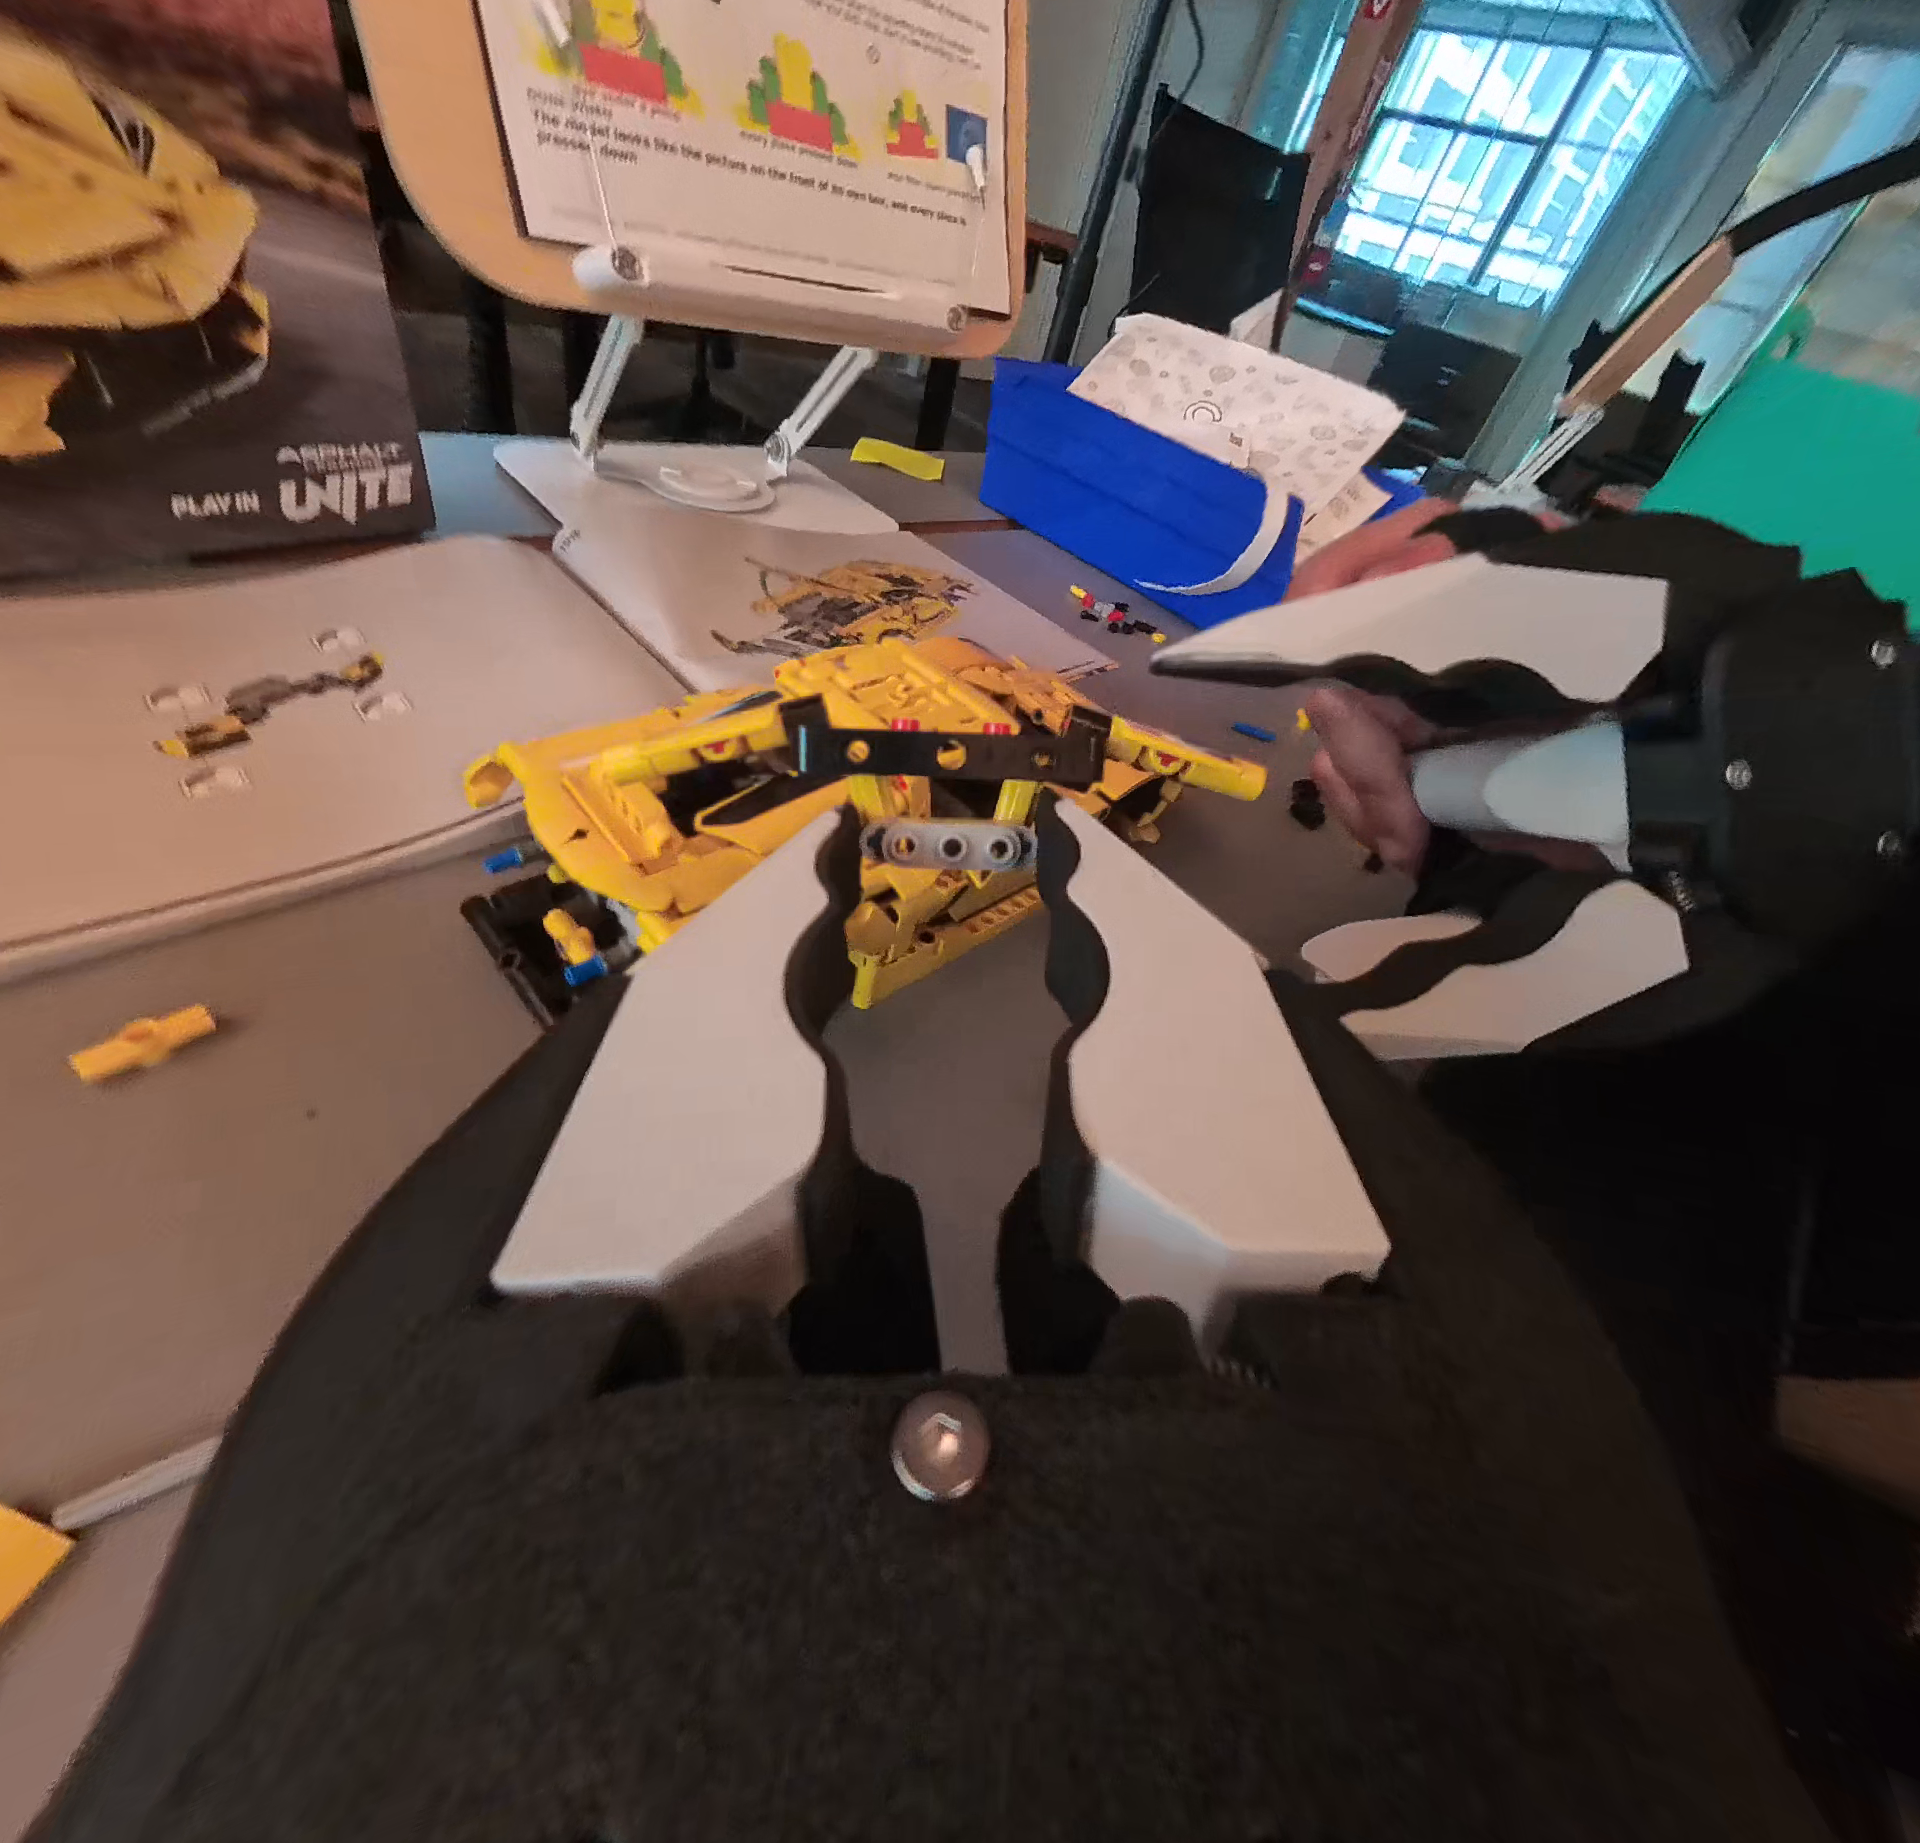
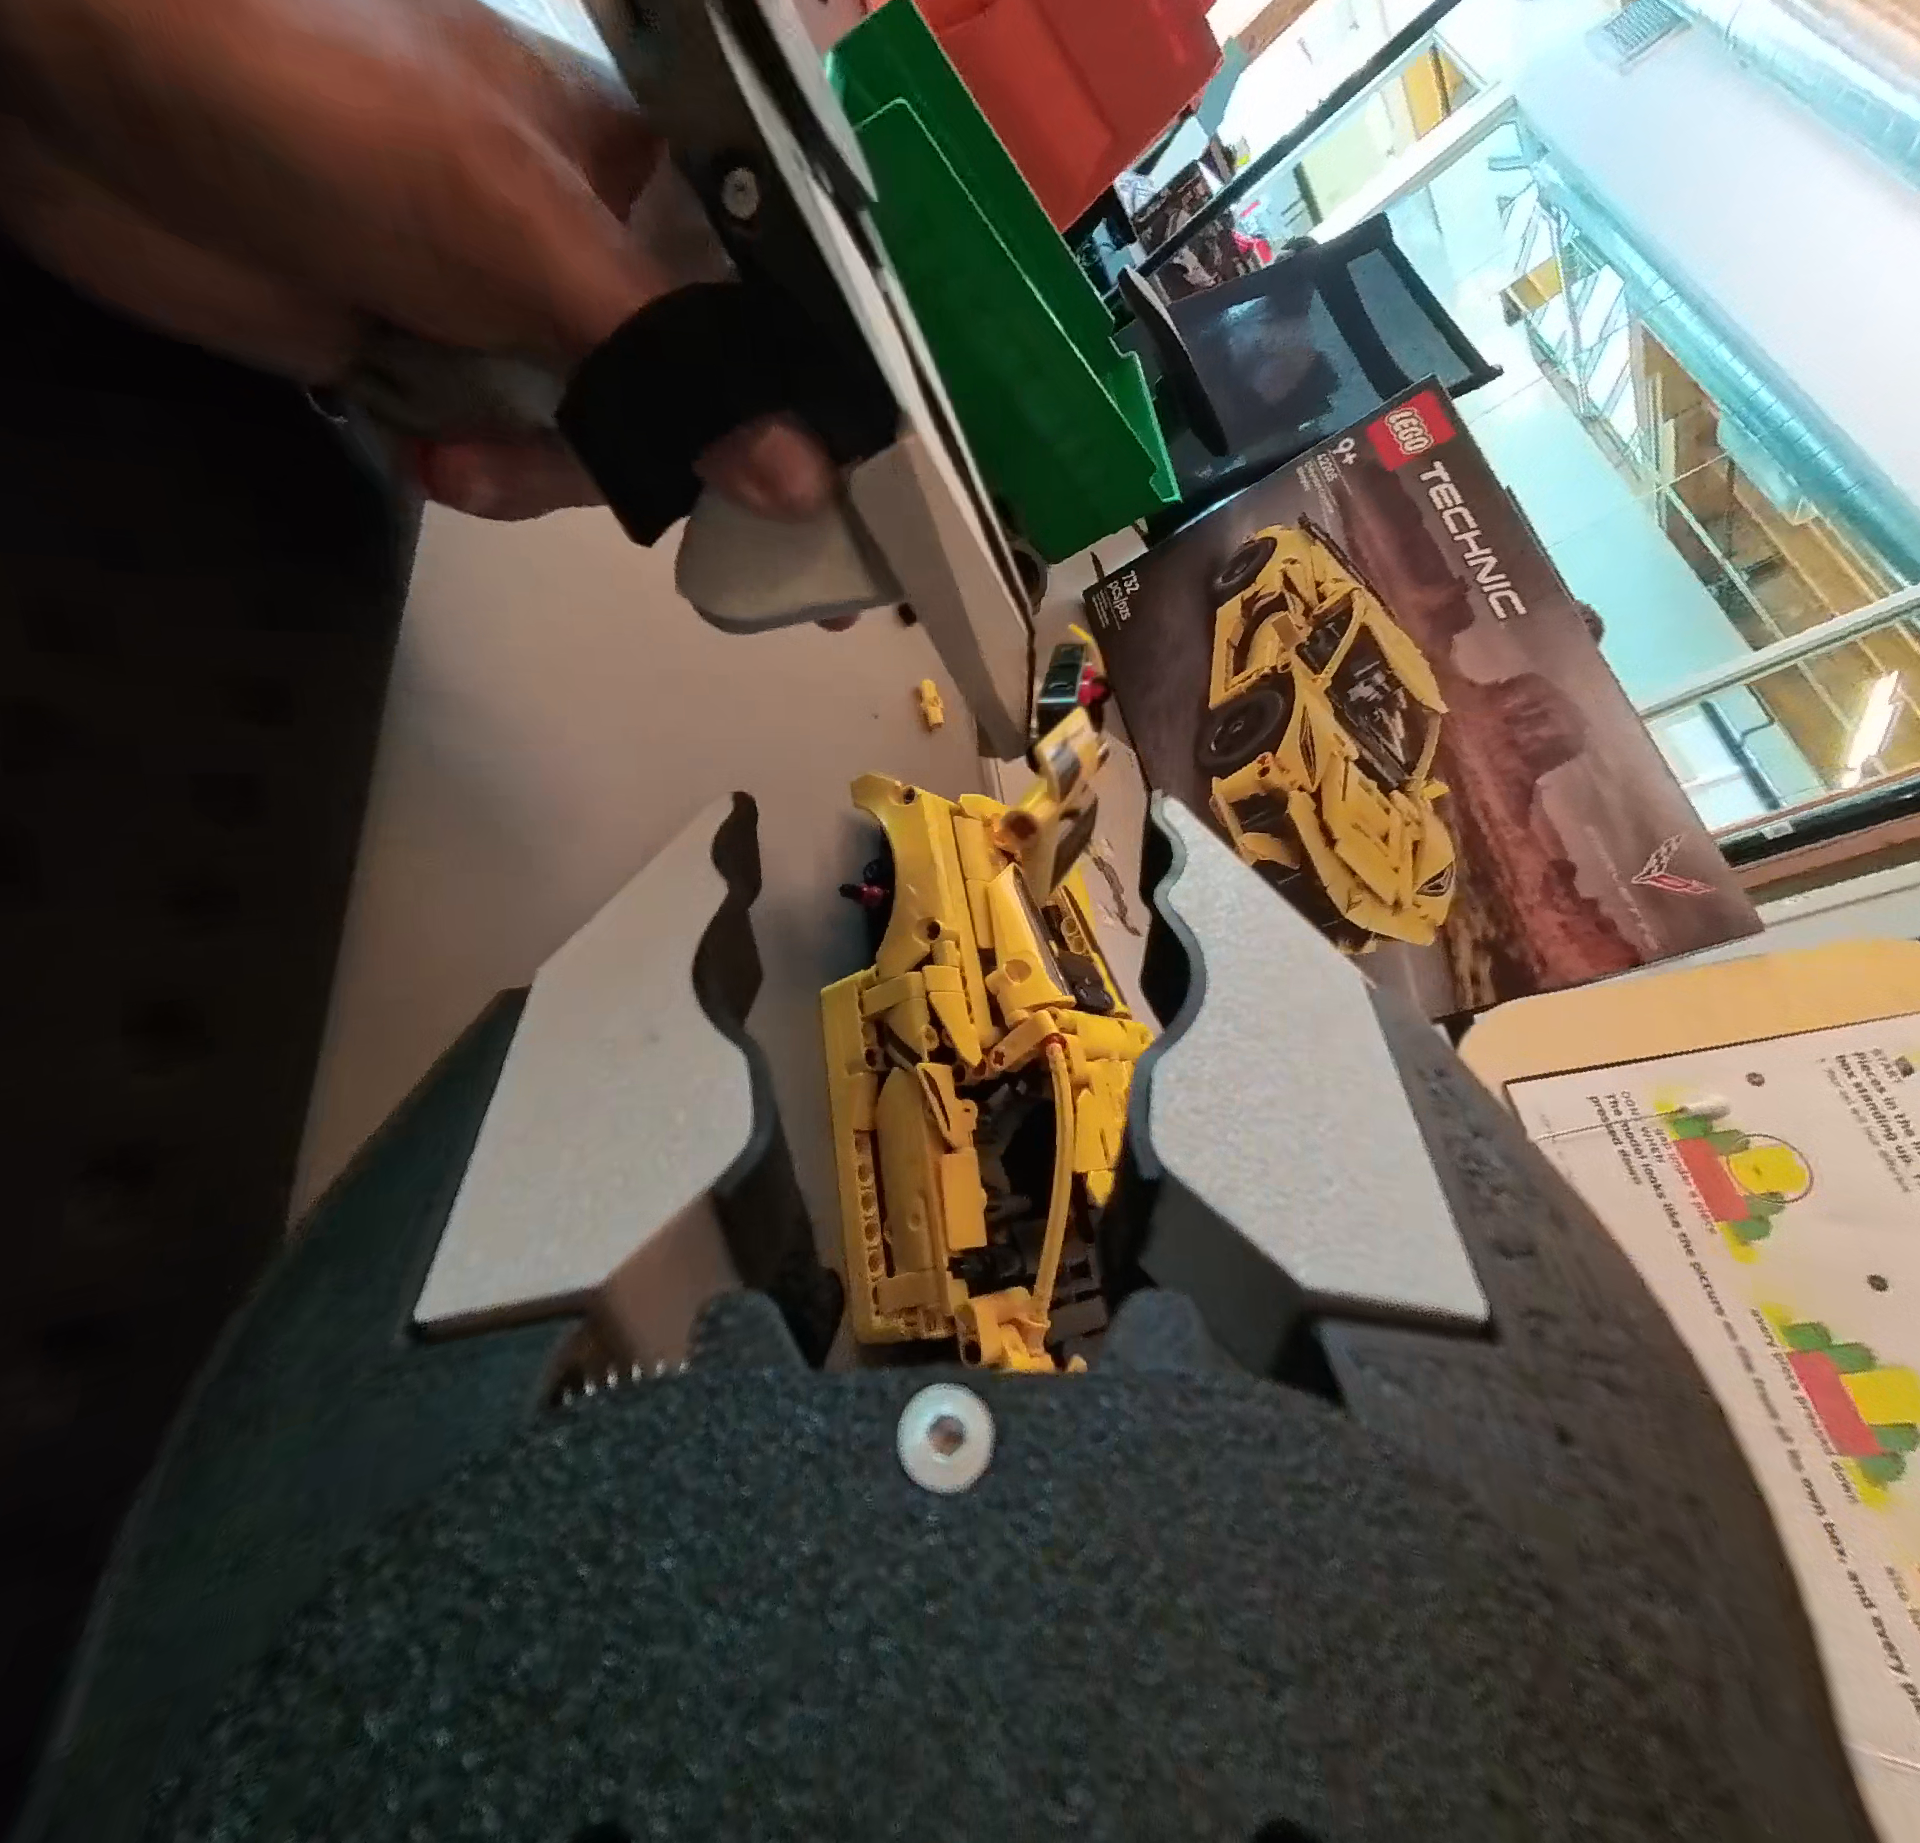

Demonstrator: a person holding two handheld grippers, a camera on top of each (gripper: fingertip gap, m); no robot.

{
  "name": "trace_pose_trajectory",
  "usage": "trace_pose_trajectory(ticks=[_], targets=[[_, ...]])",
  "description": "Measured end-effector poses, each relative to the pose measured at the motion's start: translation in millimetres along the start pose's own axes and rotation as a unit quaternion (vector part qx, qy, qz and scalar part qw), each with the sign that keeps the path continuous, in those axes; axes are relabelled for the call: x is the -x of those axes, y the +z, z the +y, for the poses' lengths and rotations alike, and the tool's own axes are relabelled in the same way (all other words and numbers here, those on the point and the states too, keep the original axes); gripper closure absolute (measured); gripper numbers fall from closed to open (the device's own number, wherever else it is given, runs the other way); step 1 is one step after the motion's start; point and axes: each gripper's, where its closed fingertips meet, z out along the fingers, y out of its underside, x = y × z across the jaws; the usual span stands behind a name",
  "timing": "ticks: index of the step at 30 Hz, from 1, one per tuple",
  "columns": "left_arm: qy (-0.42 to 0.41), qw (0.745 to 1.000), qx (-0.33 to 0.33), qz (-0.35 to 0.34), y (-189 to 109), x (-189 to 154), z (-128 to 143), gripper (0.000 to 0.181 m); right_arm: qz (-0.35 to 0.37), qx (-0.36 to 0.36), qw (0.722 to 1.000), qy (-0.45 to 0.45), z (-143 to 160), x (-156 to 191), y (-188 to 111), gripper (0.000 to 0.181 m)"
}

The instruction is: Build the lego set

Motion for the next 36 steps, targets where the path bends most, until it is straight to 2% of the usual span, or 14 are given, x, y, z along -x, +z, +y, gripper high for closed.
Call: trace_pose_trajectory(ticks=[8, 21, 24, 30, 36], targets=[[0.009, 1.0, 0.005, 0.001, 1, -3, 1, 0.148, -0.009, 0.014, 0.999, -0.035, 1, 12, 4, 0.107], [0.01, 1.0, 0.001, 0.014, 2, -8, 0, 0.148, -0.004, 0.009, 0.999, -0.033, -1, 10, 3, 0.108], [0.011, 1.0, 0.009, 0.002, 2, -4, 3, 0.148, 0.016, 0.007, 0.999, -0.04, -2, 1, 0, 0.108], [0.005, 1.0, 0.006, 0.003, 2, -3, 2, 0.148, -0.006, 0.007, 0.999, -0.038, -2, 10, 0, 0.114], [0.011, 1.0, 0.012, 0.002, 3, -4, 4, 0.148, -0.01, 0.012, 0.999, -0.034, -1, 12, 2, 0.111]])
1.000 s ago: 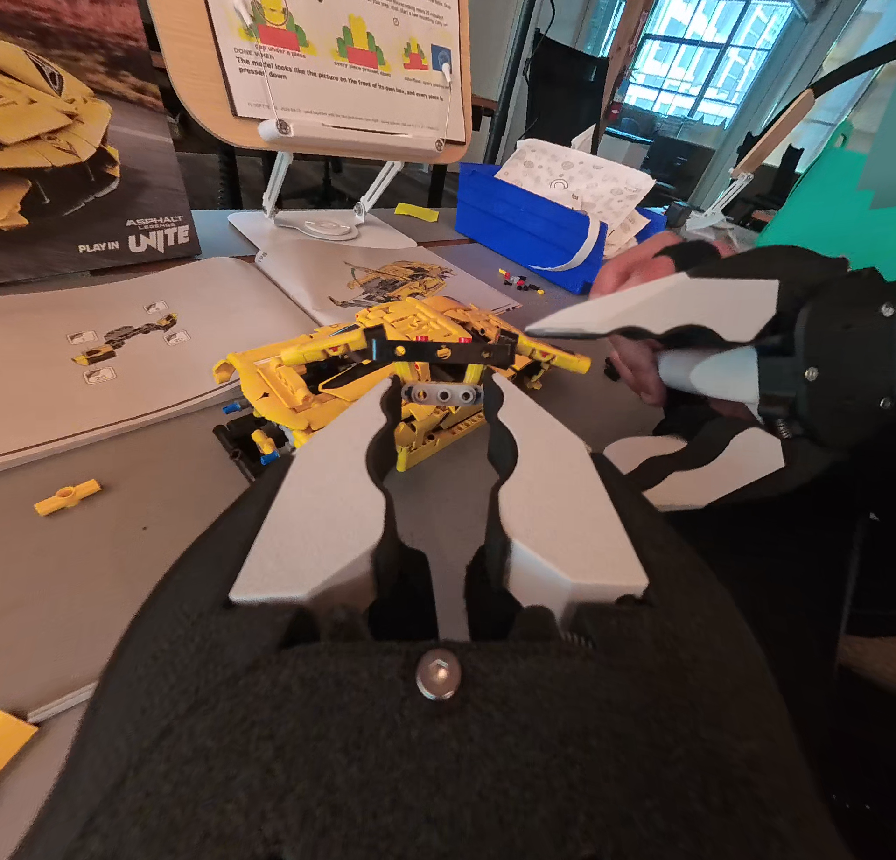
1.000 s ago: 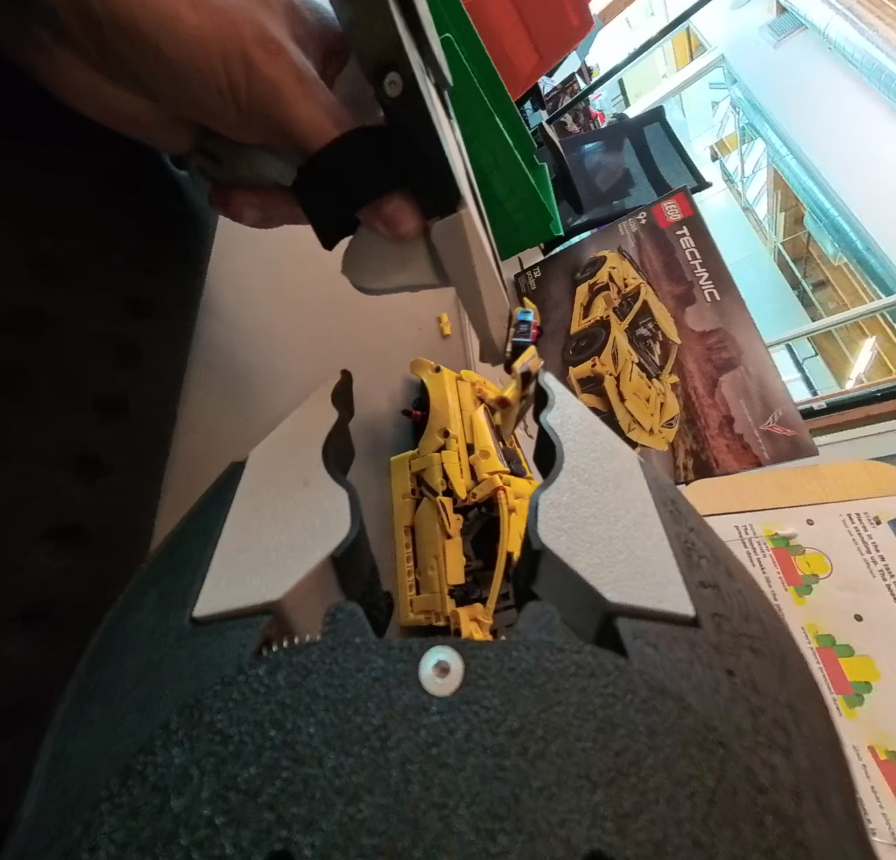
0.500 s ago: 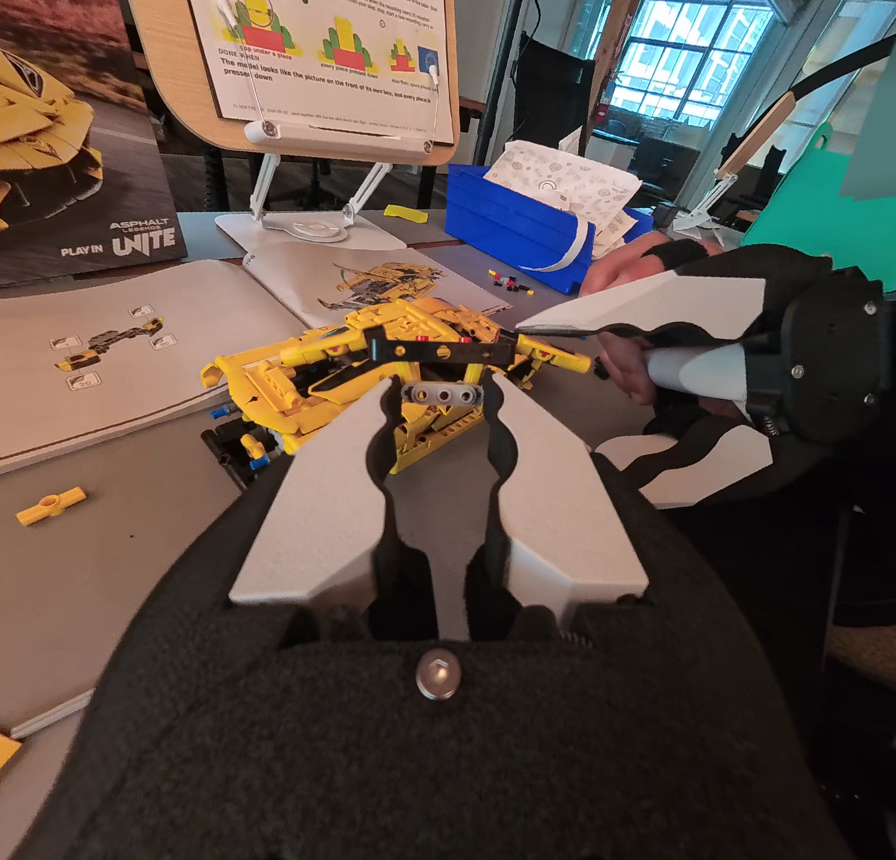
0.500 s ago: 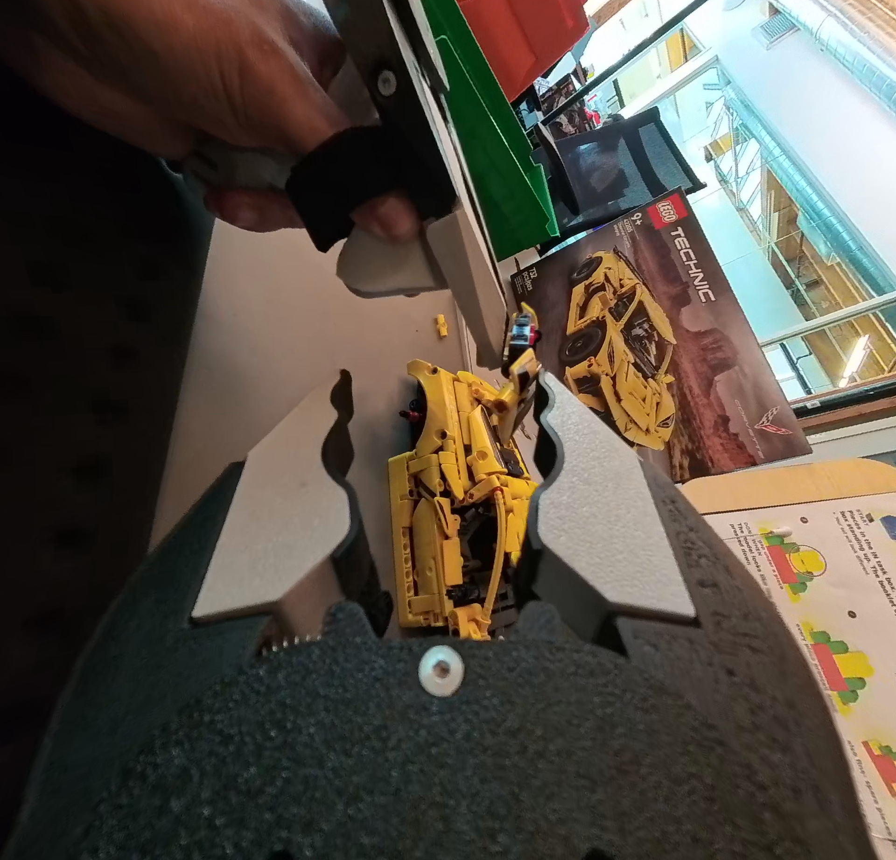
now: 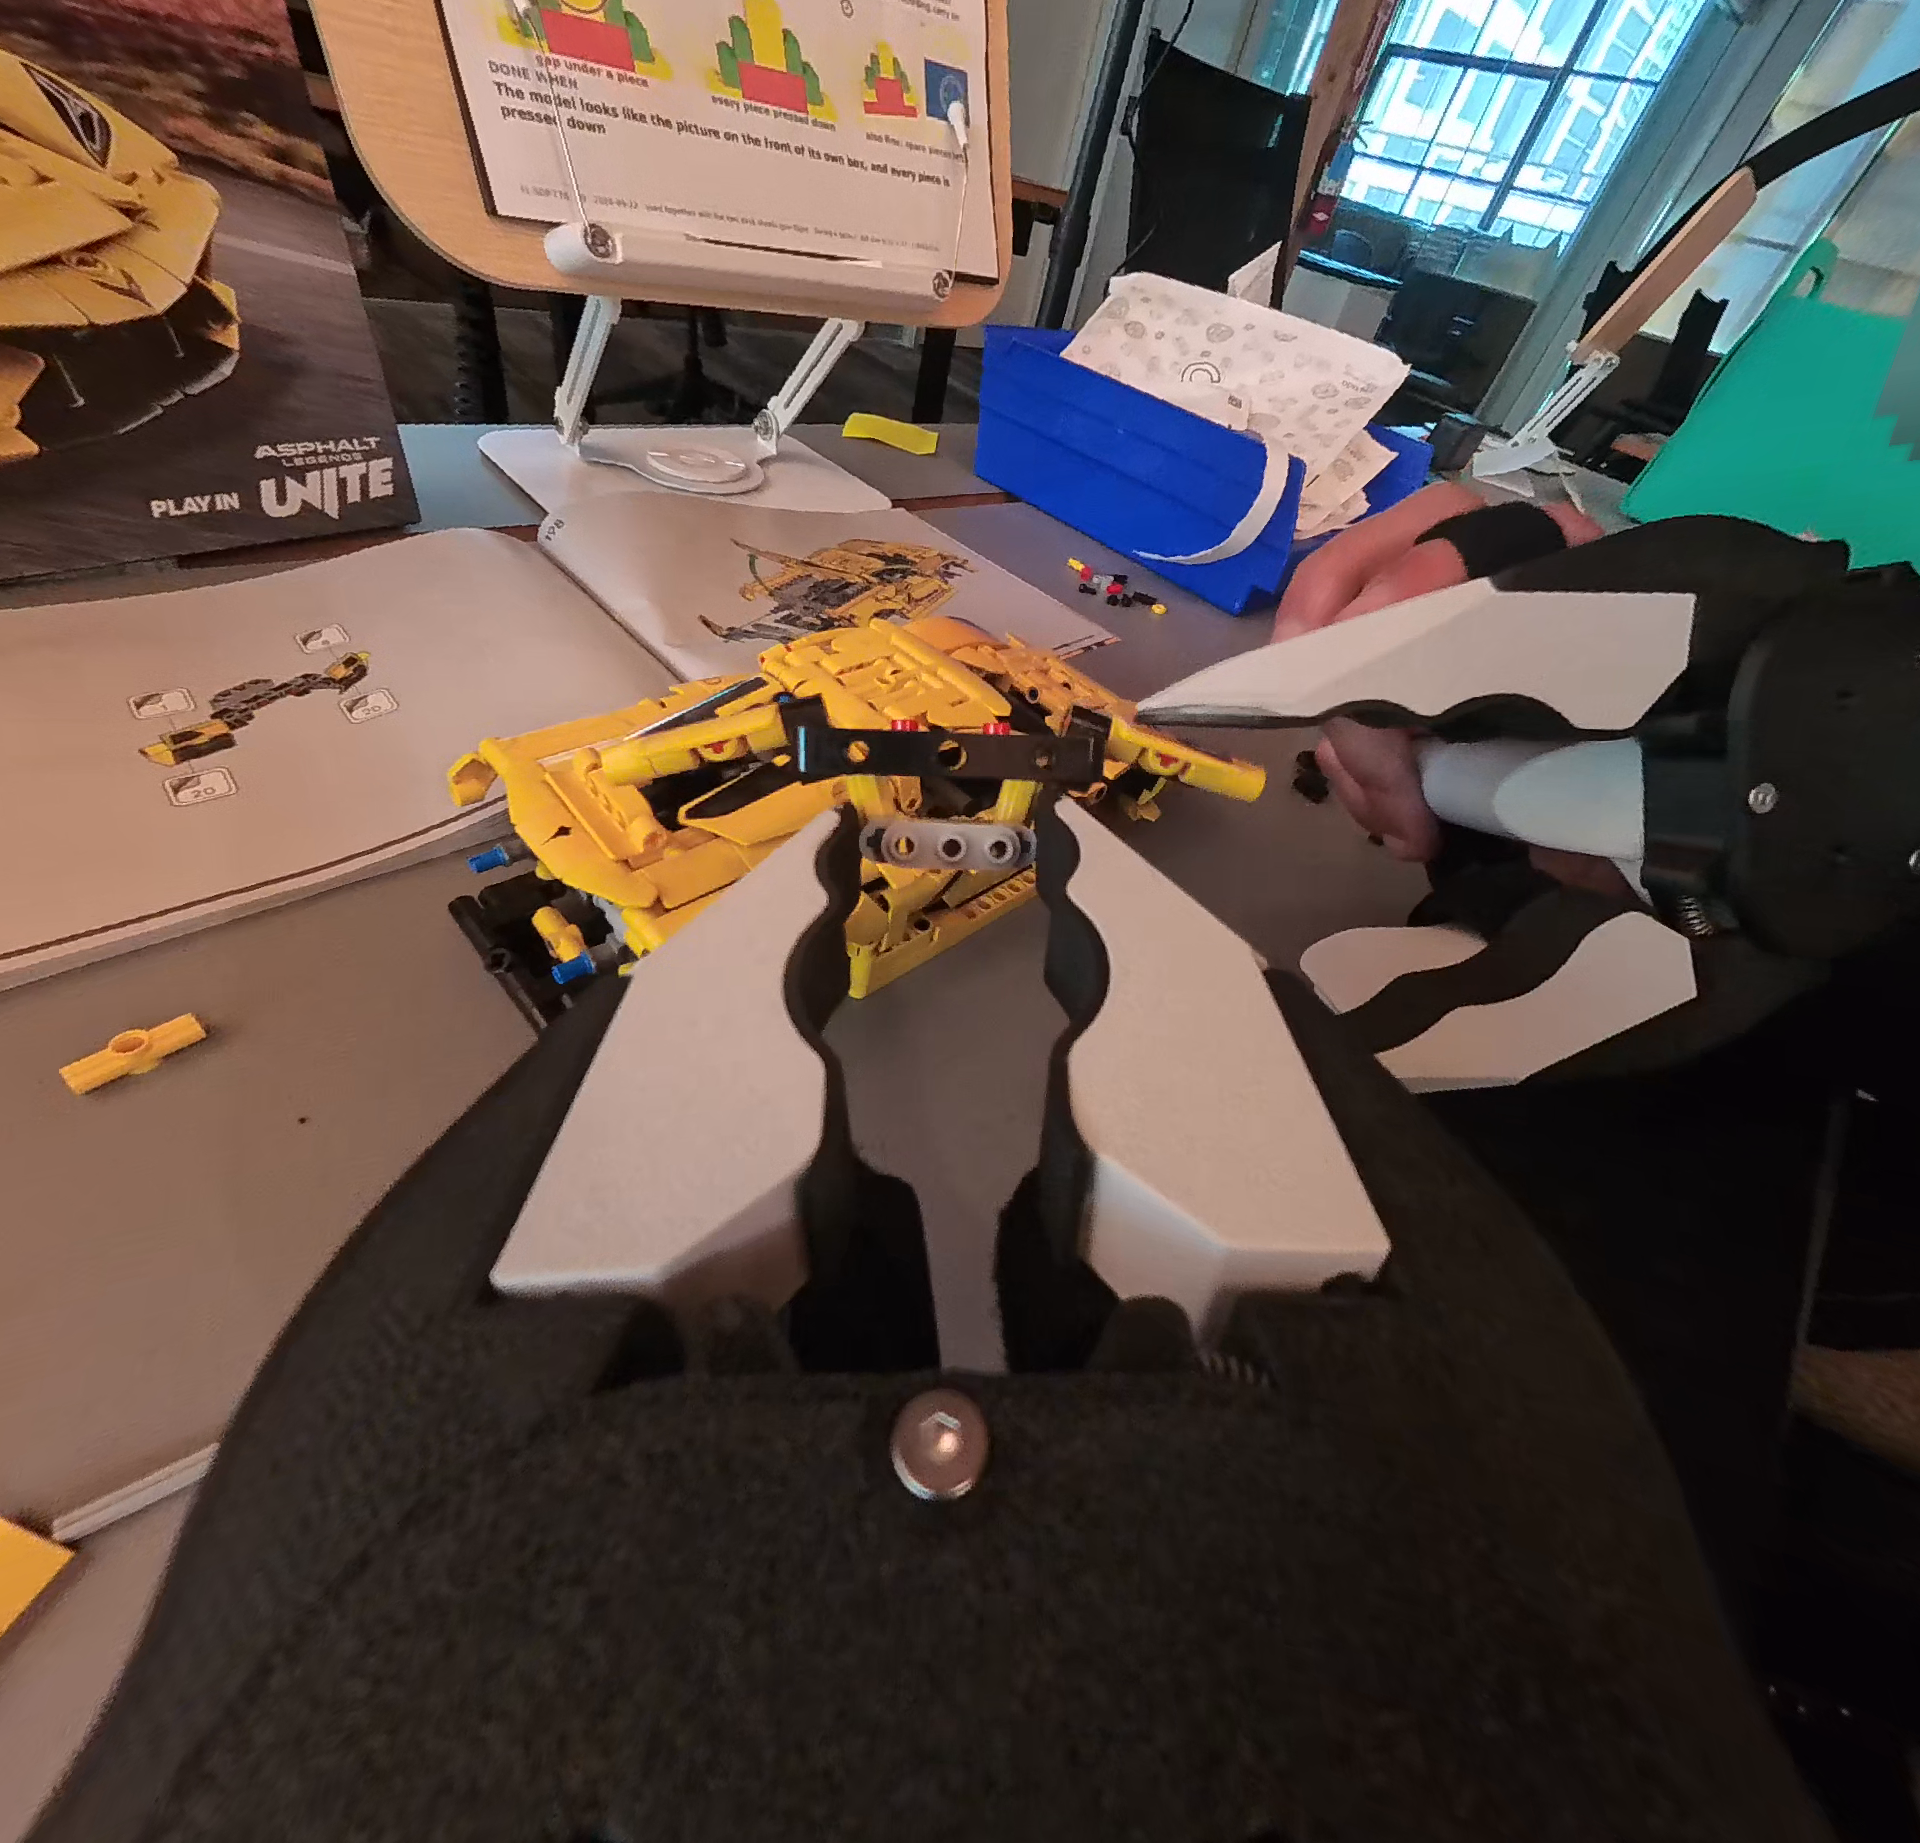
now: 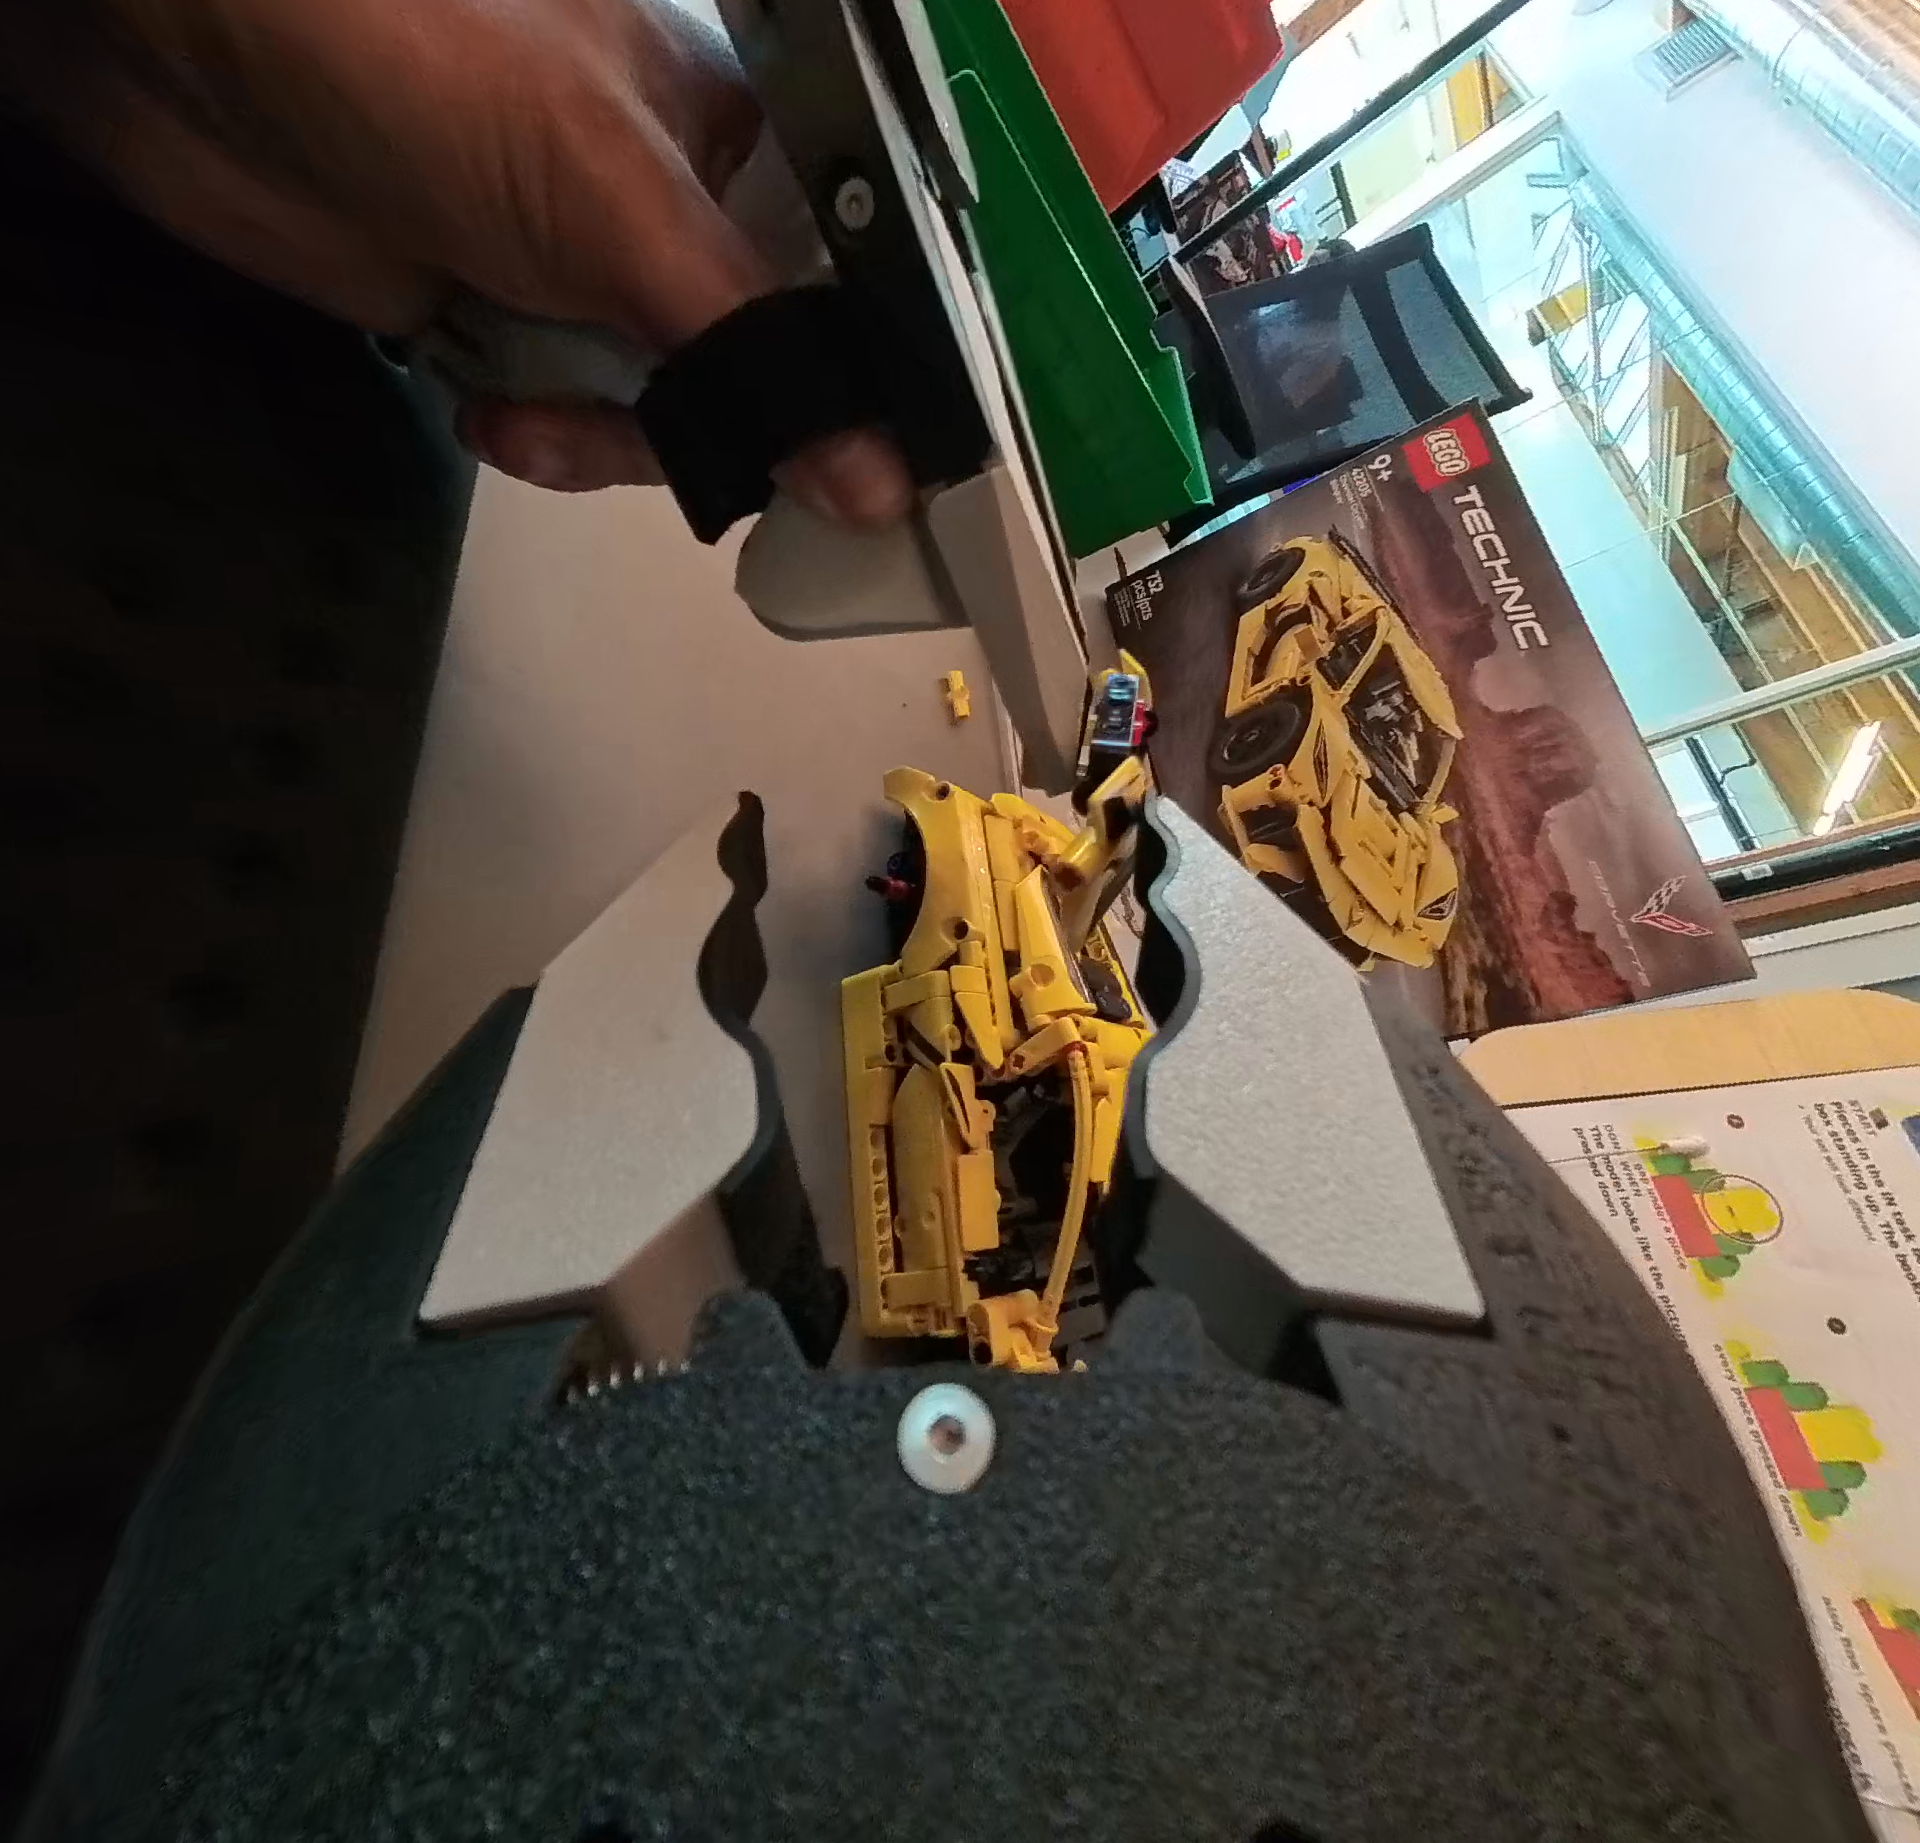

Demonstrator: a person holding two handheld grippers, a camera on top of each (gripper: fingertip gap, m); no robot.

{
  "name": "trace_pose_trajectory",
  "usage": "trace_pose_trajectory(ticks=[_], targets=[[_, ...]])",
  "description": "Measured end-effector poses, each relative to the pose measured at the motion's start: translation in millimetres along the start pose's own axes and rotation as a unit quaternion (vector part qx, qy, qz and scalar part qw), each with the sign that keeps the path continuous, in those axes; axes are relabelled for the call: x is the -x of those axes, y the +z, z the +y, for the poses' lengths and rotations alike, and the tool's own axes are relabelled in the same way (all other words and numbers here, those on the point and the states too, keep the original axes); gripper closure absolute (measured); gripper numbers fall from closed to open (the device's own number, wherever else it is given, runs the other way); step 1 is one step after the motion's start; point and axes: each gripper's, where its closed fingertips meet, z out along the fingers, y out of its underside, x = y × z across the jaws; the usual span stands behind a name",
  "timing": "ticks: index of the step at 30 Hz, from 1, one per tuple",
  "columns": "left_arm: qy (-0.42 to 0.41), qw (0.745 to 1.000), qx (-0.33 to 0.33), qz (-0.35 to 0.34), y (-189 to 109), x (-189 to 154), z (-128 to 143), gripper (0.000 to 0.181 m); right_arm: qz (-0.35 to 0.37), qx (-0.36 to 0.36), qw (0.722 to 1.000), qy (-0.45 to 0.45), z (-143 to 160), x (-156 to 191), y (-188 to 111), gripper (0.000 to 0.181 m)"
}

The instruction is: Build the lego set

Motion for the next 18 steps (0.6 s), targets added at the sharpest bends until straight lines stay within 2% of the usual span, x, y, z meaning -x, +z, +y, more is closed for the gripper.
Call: trace_pose_trajectory(ticks=[10, 18], targets=[[0.002, 1.0, -0.013, 0.007, -2, -2, -4, 0.148, 0.015, -0.007, 1.0, 0.02, 1, -13, -4, 0.113], [0.002, 1.0, -0.005, 0.001, -1, 0, -2, 0.148, 0.004, 0.011, 1.0, -0.014, 4, -3, -2, 0.12]])
